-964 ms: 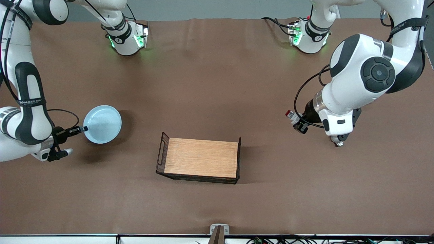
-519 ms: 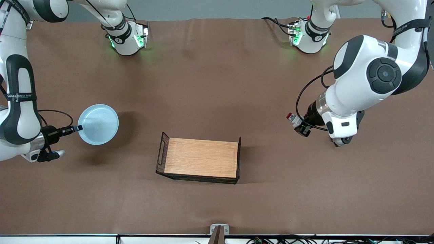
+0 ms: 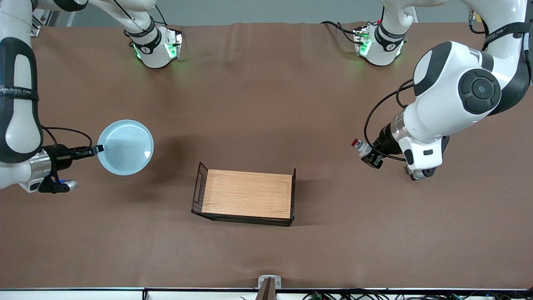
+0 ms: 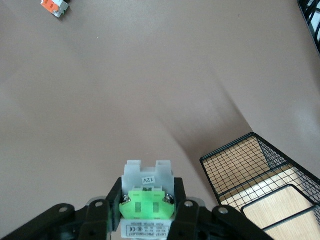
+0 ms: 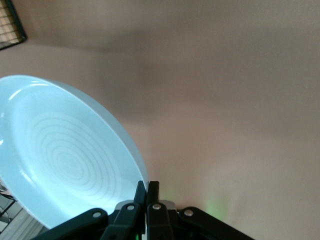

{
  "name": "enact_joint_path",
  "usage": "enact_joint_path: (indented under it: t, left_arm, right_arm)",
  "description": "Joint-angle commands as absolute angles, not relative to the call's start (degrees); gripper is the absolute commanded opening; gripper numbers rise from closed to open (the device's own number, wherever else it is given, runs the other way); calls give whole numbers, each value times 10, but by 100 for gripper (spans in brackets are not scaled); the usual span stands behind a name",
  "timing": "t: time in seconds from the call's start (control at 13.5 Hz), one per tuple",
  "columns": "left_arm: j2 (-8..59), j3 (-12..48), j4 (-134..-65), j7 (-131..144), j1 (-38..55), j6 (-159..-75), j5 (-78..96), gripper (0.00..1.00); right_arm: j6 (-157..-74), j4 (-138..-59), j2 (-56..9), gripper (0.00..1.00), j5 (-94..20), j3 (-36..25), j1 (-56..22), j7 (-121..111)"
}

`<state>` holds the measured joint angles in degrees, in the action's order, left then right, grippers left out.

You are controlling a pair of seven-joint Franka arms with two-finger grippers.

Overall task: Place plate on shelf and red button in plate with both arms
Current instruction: 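Carry the plate with the right gripper onto the wooden tray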

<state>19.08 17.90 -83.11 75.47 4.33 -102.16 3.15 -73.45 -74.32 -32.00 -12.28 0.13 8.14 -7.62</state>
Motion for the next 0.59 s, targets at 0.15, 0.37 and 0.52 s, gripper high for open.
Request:
enact_joint_path:
  t: [0.15,0.37,0.52]
  left_arm:
    - [193,181,-821,766,43,-1010,40,0]
    - [192,181,-820,766,40,-1010,40,0]
    - [190,181,-820,766,40,-1010,40,0]
  right_arm:
    - [-673,-700,-294,0,-183,2,62,30]
    - [-669,-700,-278,0,-229,2,44,125]
    - [-668,-698,-269,0,-261,2,30,187]
